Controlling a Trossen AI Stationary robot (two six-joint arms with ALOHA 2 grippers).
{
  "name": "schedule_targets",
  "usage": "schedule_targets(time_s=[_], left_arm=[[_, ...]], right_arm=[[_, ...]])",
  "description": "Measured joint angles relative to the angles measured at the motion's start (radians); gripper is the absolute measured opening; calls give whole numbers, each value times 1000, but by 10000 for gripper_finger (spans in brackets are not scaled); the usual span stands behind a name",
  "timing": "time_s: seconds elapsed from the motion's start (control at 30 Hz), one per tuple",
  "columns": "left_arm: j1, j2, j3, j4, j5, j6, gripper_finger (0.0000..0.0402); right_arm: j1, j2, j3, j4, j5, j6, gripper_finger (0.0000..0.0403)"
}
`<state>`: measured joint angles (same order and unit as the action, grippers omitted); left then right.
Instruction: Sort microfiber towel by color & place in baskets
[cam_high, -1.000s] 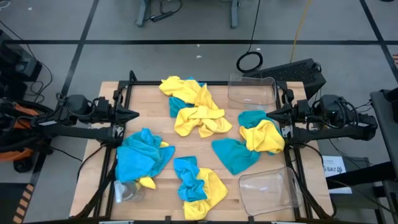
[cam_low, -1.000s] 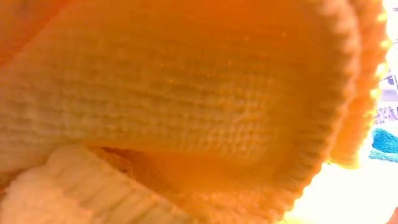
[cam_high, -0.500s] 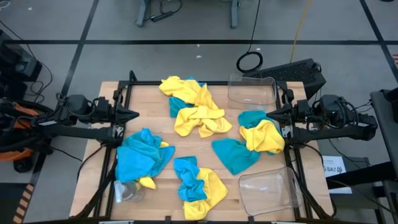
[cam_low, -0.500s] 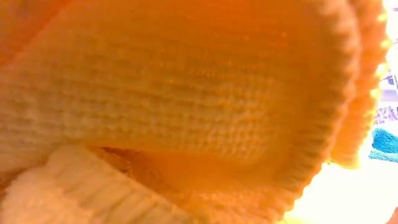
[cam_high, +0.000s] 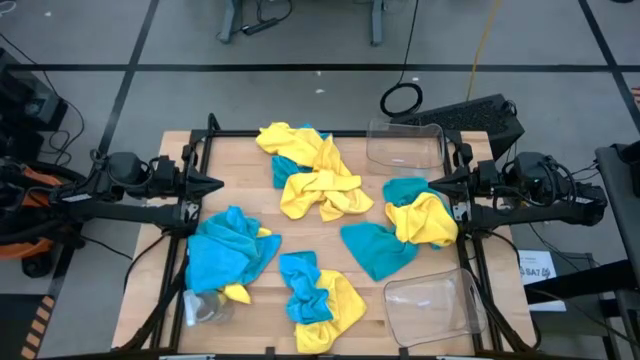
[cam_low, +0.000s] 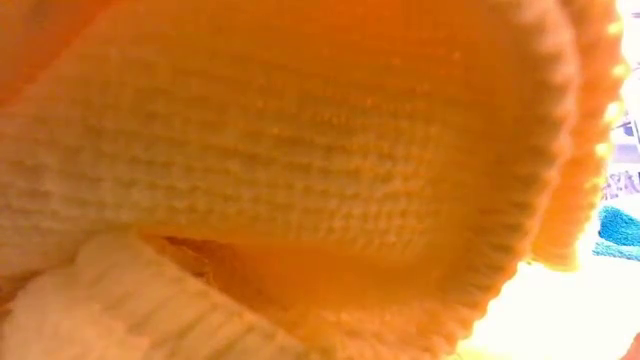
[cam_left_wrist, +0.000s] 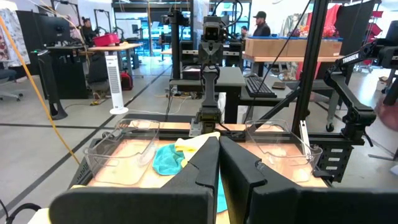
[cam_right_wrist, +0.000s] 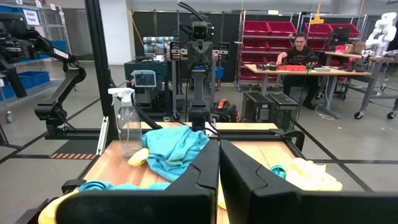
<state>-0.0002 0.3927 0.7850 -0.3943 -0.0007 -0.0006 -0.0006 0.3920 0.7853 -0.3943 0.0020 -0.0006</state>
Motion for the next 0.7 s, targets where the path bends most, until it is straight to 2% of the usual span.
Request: schedule_targets(time_s=[0.33, 0.53, 0.7], left_arm=[[0, 0, 0, 0, 0, 0, 20], [0, 0, 0, 0, 0, 0, 20], [0, 0, 0, 0, 0, 0, 20]], right_arm=[[0, 0, 0, 6, 0, 0, 6], [0, 33, 1, 185, 1, -16, 6], [0, 71, 1, 225, -1, 97, 6]])
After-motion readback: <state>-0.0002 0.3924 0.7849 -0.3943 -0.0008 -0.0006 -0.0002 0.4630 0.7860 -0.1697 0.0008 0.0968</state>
